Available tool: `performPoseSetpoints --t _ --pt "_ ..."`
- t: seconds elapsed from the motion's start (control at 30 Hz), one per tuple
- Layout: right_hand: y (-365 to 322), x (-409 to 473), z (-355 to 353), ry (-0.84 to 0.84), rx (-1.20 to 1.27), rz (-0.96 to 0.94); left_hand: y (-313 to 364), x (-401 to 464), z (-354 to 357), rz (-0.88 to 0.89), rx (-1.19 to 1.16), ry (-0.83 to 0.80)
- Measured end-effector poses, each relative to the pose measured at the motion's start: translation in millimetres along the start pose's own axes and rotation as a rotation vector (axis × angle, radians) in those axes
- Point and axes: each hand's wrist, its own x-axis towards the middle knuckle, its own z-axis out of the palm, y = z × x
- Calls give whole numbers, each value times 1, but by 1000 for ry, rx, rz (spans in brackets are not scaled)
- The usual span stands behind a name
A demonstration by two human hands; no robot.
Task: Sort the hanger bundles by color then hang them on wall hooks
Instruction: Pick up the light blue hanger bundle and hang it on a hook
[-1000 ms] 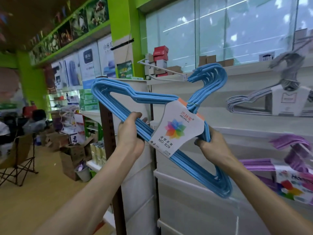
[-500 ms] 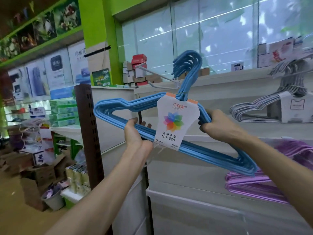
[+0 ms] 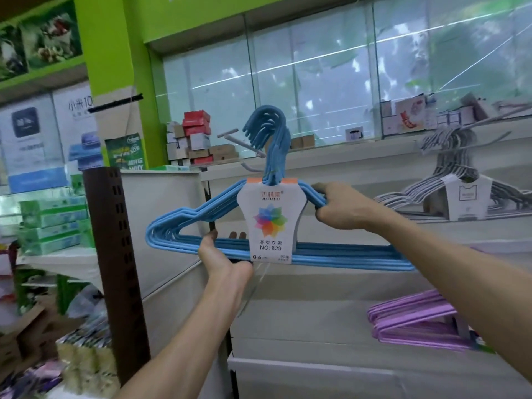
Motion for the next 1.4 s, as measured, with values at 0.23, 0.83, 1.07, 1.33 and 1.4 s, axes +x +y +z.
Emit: performPoseSetpoints --t 0.23,0.83,1.07,1.33,1.4 --pt "-1 10 7 40 -51 36 3 11 4 -11 -12 -18" --pt "14 37 30 17 -144 26 -6 49 -8 -15 -15 49" --pt "22 49 36 35 -139 27 1 73 -4 6 129 94" --pt "35 71 42 10 -128 55 15 103 -10 -132 218 14" --pt "38 78 44 6 -119 65 19 112 -8 -154 238 8"
